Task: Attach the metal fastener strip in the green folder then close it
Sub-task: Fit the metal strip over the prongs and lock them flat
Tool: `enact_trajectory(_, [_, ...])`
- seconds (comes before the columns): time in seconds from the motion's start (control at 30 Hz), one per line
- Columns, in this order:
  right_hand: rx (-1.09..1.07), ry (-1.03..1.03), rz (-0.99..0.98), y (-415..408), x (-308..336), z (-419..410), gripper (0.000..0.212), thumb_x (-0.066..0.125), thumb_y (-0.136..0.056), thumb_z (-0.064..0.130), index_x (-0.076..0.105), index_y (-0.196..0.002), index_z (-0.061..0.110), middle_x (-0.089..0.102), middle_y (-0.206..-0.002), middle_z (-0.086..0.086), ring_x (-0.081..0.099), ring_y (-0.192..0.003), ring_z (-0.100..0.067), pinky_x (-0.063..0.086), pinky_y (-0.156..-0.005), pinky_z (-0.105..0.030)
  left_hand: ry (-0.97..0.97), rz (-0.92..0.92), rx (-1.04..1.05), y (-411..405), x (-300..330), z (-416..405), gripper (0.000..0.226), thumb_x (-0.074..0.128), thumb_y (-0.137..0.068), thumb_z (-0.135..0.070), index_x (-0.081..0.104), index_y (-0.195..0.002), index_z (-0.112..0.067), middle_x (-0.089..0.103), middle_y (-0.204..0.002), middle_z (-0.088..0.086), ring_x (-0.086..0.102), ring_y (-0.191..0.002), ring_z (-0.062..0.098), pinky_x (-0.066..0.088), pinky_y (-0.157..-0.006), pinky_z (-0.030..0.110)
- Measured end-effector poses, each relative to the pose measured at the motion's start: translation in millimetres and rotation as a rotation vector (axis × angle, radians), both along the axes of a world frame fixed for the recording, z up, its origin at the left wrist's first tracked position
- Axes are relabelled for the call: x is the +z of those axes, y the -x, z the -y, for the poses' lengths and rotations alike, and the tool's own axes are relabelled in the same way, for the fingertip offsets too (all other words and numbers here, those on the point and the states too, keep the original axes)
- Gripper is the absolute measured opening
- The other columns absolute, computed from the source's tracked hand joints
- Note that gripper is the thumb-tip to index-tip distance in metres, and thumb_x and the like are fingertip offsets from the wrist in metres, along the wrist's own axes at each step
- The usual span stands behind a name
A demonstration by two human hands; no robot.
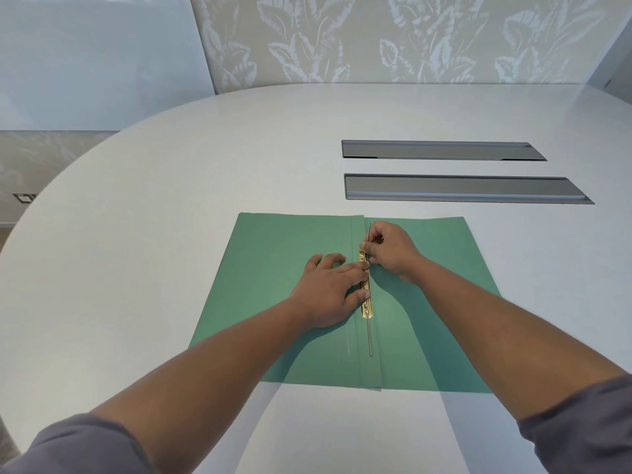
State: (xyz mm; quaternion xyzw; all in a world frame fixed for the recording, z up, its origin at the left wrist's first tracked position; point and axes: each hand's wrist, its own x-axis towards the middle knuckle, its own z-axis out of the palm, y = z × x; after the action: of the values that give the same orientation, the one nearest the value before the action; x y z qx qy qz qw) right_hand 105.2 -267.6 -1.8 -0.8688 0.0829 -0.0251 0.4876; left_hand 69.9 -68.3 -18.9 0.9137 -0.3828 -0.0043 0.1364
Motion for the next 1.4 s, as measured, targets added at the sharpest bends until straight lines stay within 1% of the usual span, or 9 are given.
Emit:
enact_trajectory(0.17, [-0.012,-0.029,0.009,1.2,-0.6,-0.9,0.020,0.073,-0.090,0.008,0.059,-0.077,0.015,0.066,-0.082,-0.010,0.063,-0.070,-0.017,0.052,-0.052,-0.016,0.026,0.007,0.002,-0.4,-2.0,-0.7,0.059,0.025,-0.095,-0.067,0.054,-0.136,-0.036,0.039,-0.157,-0.019,0.025,-0.145,0.029,0.020,-0.114,0.052])
enact_trajectory(0.4, [-0.007,0.007,0.024,-0.5,-3.0,-0.3,0.016,0.073,-0.088,0.008,0.060,-0.079,0.012,0.068,-0.086,-0.015,0.064,-0.074,-0.021,0.058,-0.060,-0.027,0.028,0.001,0.006,-0.1,-0.2,-0.2,0.052,0.030,-0.095,-0.064,0.054,-0.132,-0.036,0.042,-0.156,-0.017,0.032,-0.139,0.029,0.022,-0.111,0.050])
enact_trajectory(0.5, [-0.001,0.007,0.032,-0.9,-3.4,-0.8,0.017,0.076,-0.087,0.010,0.062,-0.077,0.014,0.069,-0.087,-0.014,0.065,-0.075,-0.022,0.061,-0.068,-0.041,0.020,0.008,-0.003,0.2,1.0,0.0,0.051,0.029,-0.096,-0.062,0.054,-0.132,-0.035,0.042,-0.156,-0.016,0.033,-0.136,0.027,0.023,-0.109,0.049])
enact_trajectory(0.57, [0.003,0.012,0.037,-0.8,-3.9,-2.1,0.017,0.077,-0.085,0.012,0.063,-0.076,0.015,0.071,-0.085,-0.010,0.066,-0.074,-0.021,0.060,-0.070,-0.045,0.024,0.003,-0.007,0.0,1.0,0.0,0.049,0.031,-0.097,-0.061,0.054,-0.132,-0.035,0.042,-0.156,-0.016,0.032,-0.136,0.027,0.023,-0.109,0.049])
enact_trajectory(0.77, [0.053,0.094,0.039,-4.3,-1.2,-7.1,0.015,0.081,-0.081,0.015,0.068,-0.075,0.017,0.073,-0.080,0.000,0.065,-0.075,-0.017,0.058,-0.073,-0.040,0.013,0.005,-0.012,-1.3,0.5,0.1,0.049,0.032,-0.098,-0.061,0.054,-0.133,-0.035,0.043,-0.155,-0.016,0.033,-0.136,0.026,0.024,-0.110,0.050])
enact_trajectory(0.9, [0.016,0.077,0.022,-5.2,1.0,-7.6,0.016,0.082,-0.080,0.015,0.068,-0.074,0.014,0.072,-0.076,-0.003,0.065,-0.067,-0.015,0.057,-0.066,-0.037,0.033,0.003,-0.008,-1.0,-0.2,0.0,0.048,0.033,-0.098,-0.061,0.054,-0.132,-0.035,0.042,-0.155,-0.016,0.033,-0.135,0.026,0.023,-0.110,0.049])
enact_trajectory(1.0, [-0.020,0.005,-0.032,-6.1,3.2,-6.3,0.017,0.082,-0.081,0.011,0.066,-0.074,0.012,0.069,-0.074,-0.004,0.065,-0.068,-0.018,0.058,-0.064,-0.036,0.035,-0.004,-0.002,0.3,-0.2,0.1,0.049,0.033,-0.097,-0.061,0.054,-0.133,-0.035,0.042,-0.156,-0.015,0.032,-0.136,0.026,0.022,-0.110,0.048])
enact_trajectory(1.2, [-0.056,-0.074,-0.110,-8.3,8.5,-5.1,0.018,0.080,-0.081,0.006,0.064,-0.076,0.009,0.067,-0.080,-0.009,0.065,-0.074,-0.019,0.060,-0.069,-0.035,0.041,-0.004,0.004,0.6,0.2,0.1,0.048,0.033,-0.097,-0.061,0.055,-0.131,-0.035,0.043,-0.154,-0.016,0.033,-0.135,0.026,0.024,-0.110,0.049])
enact_trajectory(1.4, [-0.079,-0.074,-0.124,-10.3,9.0,-8.4,0.018,0.082,-0.080,0.007,0.065,-0.075,0.010,0.069,-0.078,-0.006,0.065,-0.070,-0.016,0.055,-0.057,-0.025,0.047,-0.002,0.002,0.5,-0.3,-0.2,0.048,0.033,-0.097,-0.061,0.054,-0.132,-0.036,0.043,-0.154,-0.017,0.033,-0.135,0.025,0.023,-0.111,0.049])
